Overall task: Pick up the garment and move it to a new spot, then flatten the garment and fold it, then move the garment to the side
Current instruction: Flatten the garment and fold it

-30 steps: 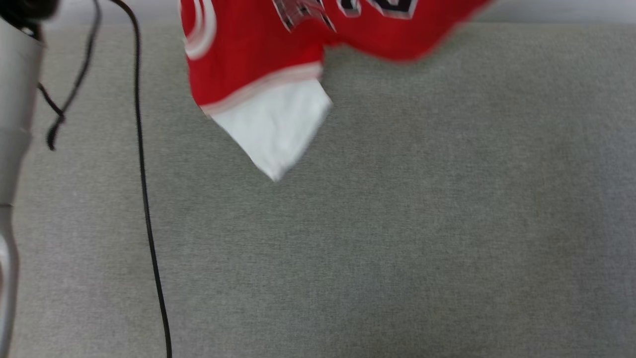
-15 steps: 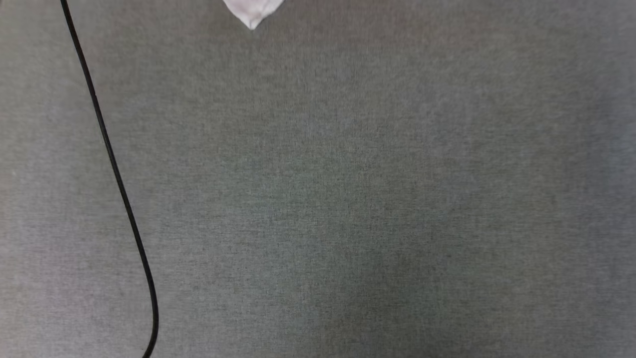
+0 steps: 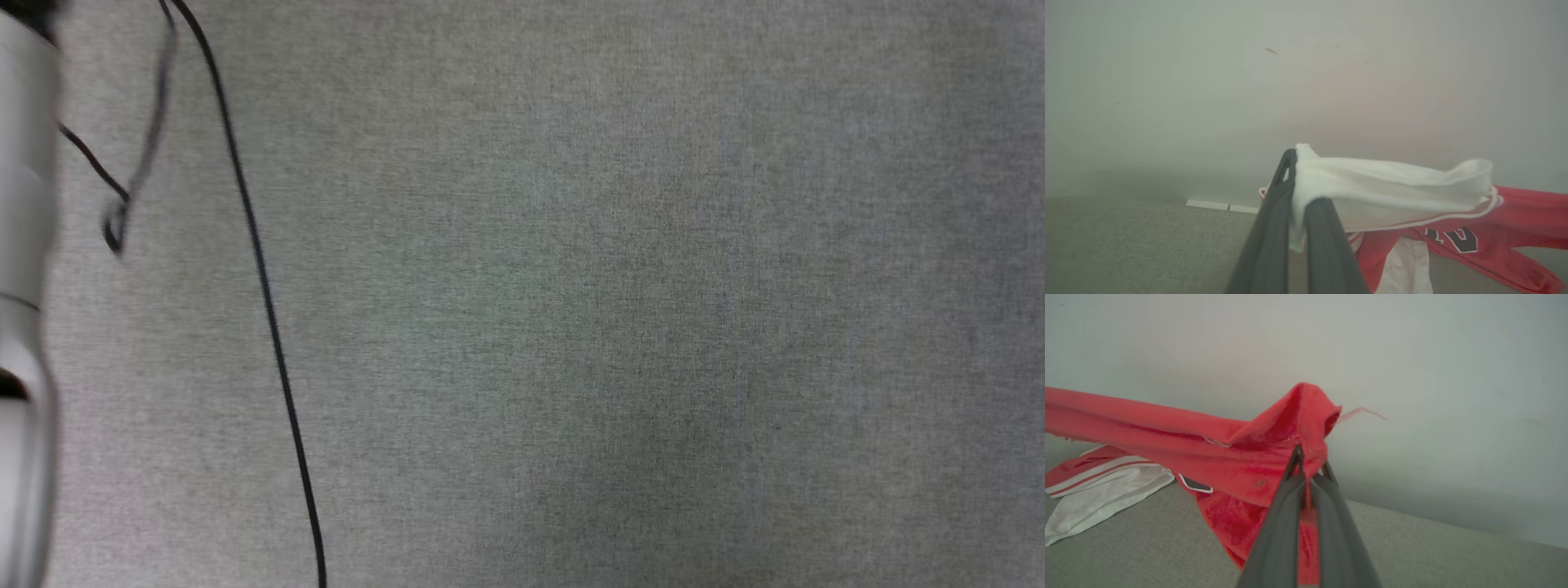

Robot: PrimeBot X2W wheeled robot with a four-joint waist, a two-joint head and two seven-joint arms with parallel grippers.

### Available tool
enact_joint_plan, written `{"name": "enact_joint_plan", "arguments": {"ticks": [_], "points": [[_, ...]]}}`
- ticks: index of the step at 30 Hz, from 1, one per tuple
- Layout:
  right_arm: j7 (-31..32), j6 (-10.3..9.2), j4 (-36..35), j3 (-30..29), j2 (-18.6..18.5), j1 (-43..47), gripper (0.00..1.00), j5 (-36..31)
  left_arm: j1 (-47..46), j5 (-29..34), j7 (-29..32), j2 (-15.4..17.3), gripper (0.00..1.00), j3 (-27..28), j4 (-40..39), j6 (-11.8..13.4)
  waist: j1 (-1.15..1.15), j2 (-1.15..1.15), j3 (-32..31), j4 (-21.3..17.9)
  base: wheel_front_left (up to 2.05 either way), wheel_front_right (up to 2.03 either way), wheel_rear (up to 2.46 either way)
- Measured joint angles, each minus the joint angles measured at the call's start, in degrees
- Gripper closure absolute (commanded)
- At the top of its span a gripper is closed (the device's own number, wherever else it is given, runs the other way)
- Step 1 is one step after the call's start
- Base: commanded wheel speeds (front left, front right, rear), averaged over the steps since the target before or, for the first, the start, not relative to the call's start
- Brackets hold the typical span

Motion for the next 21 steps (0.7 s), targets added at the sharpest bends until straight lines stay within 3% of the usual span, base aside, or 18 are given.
{"name": "enact_joint_plan", "arguments": {"ticks": [8,21], "points": [[-4.9,-0.01,0.4,3.9,-2.2,19.2,1.0,7.5,19.1,-4.5,-3.3,-3.3,1.0,-4.3,-4.3,-0.4,-0.01,0.0,-6.4,1.7,0.0,0.0,0.0],[-8.3,0.01,-7.5,7.7,-4.8,48.0,1.0,17.2,50.7,-7.4,-7.0,0.2,1.0,-6.8,-13.6,0.3,-0.03,0.0,-22.1,2.3,0.0,0.0,0.0]]}}
